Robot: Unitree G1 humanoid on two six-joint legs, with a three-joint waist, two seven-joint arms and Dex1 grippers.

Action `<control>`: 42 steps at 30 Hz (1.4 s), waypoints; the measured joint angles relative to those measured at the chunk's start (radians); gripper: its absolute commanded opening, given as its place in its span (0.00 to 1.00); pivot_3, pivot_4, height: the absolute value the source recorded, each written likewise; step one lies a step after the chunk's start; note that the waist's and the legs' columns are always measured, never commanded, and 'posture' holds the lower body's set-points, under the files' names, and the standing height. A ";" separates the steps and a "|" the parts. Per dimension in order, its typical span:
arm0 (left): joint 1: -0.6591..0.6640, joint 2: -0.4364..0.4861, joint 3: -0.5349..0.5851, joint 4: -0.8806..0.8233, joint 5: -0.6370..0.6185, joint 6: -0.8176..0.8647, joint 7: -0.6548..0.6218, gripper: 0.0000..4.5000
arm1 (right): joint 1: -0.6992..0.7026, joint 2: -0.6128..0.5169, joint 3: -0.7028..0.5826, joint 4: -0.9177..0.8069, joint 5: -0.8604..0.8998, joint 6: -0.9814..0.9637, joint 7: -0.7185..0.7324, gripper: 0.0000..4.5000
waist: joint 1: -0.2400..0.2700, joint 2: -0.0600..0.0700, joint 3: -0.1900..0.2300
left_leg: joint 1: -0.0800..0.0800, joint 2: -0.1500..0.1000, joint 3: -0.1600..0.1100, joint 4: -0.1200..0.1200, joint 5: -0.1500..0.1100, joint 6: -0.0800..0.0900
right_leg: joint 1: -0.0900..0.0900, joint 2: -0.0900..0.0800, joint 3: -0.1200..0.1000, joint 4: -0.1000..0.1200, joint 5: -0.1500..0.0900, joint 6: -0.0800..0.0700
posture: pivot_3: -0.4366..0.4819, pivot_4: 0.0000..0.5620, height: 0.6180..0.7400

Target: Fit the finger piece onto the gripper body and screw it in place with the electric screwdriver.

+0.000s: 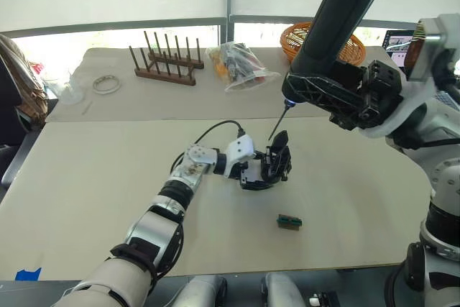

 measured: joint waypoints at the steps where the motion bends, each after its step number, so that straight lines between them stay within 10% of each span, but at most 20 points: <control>1: 0.004 0.022 0.003 -0.030 -0.004 0.010 -0.021 1.00 | 0.020 -0.012 0.000 -0.021 0.013 0.008 0.010 0.43 | 0.000 0.000 0.000 | 0.000 0.000 0.000 0.000 0.000 0.000 | 0.000 0.000 0.000 0.000 0.000 0.000 | 0.48 0.27 1.00; 13: 0.286 0.224 -0.132 -0.763 -0.195 0.336 -0.334 1.00 | 0.530 -0.043 -0.040 -0.255 -0.120 -0.064 0.091 0.43 | 0.008 0.002 0.001 | 0.006 -0.002 0.000 0.000 0.000 0.000 | 0.005 0.004 -0.001 -0.003 0.000 0.000 | 0.48 0.27 1.00; 42: 0.302 0.085 -0.261 -0.593 -0.086 0.141 -0.165 1.00 | 0.742 0.044 -0.027 -0.263 -0.373 -0.235 0.092 0.43 | 0.016 0.002 0.001 | 0.008 -0.001 0.001 -0.003 0.001 -0.001 | 0.005 0.004 -0.001 -0.002 0.000 0.000 | 0.48 0.27 1.00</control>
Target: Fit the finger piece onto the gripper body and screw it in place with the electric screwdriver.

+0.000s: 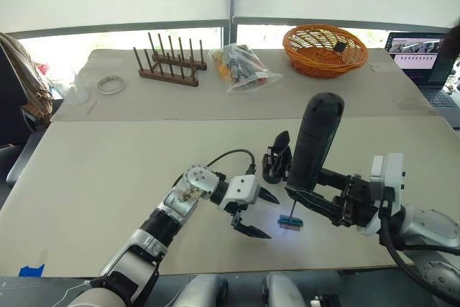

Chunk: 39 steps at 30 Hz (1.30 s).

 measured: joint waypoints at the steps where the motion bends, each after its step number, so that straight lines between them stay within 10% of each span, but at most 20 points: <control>1: 0.000 -0.003 -0.001 0.001 0.001 -0.001 0.002 1.00 | 0.001 0.001 0.000 0.000 -0.006 0.000 0.000 0.43 | 0.000 0.000 0.000 | 0.000 0.000 0.000 0.000 0.000 0.000 | 0.000 0.000 0.000 0.000 0.000 0.000 | 0.48 0.27 1.00; 39: -0.013 -0.019 -0.003 0.025 0.010 -0.003 0.019 1.00 | 0.004 0.021 0.018 0.016 -0.045 -0.019 -0.005 0.43 | 0.001 0.000 0.000 | 0.000 0.000 0.000 0.000 0.000 0.000 | 0.000 0.000 0.000 0.000 0.000 0.000 | 0.48 0.27 1.00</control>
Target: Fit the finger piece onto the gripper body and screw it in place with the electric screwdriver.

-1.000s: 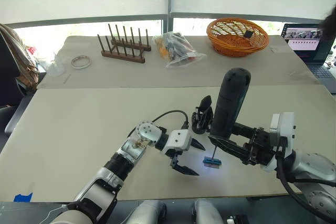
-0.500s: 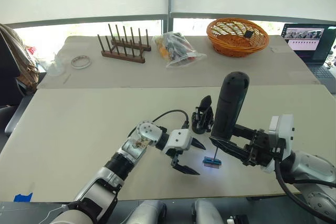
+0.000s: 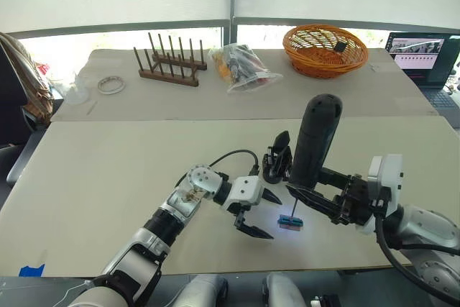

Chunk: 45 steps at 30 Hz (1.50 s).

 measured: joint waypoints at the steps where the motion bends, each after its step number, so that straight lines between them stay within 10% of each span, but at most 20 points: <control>1: -0.001 -0.001 0.000 0.003 0.000 0.000 0.000 1.00 | 0.000 0.000 0.003 0.000 0.000 0.000 0.000 0.43 | 0.000 0.000 0.000 | 0.000 0.000 0.000 0.000 0.000 0.000 | 0.000 0.000 0.000 0.000 0.000 0.000 | 0.48 0.27 1.00; 45: -0.018 -0.010 0.000 0.012 0.001 -0.004 0.009 1.00 | 0.006 -0.006 0.012 0.017 -0.001 0.000 0.001 0.43 | 0.000 0.000 0.000 | 0.000 0.000 0.000 0.000 0.000 0.000 | 0.000 0.000 0.000 0.000 0.000 0.000 | 0.48 0.27 1.00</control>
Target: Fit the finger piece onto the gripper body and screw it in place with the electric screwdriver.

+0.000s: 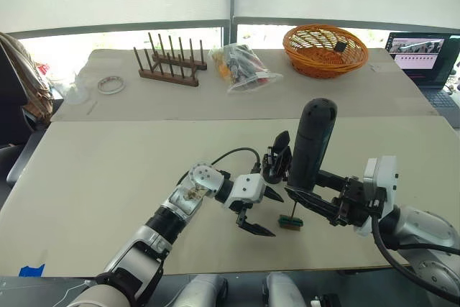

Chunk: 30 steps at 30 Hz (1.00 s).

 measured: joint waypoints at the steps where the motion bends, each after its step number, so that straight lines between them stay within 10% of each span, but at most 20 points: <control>1: 0.000 0.000 0.000 0.000 0.000 0.000 0.000 1.00 | 0.000 0.000 0.000 0.000 0.000 0.000 0.000 0.43 | 0.000 0.000 0.000 | 0.000 0.000 0.000 0.000 0.000 0.000 | 0.000 0.000 0.000 0.000 0.000 0.000 | 0.48 0.27 1.00; 30: 0.000 0.007 0.001 0.000 0.000 0.000 0.008 1.00 | 0.003 -0.001 0.010 0.001 -0.009 -0.013 -0.006 0.43 | -0.001 0.000 0.000 | 0.000 0.000 0.000 0.000 0.000 0.000 | 0.000 0.000 0.000 0.000 0.000 0.000 | 0.48 0.27 1.00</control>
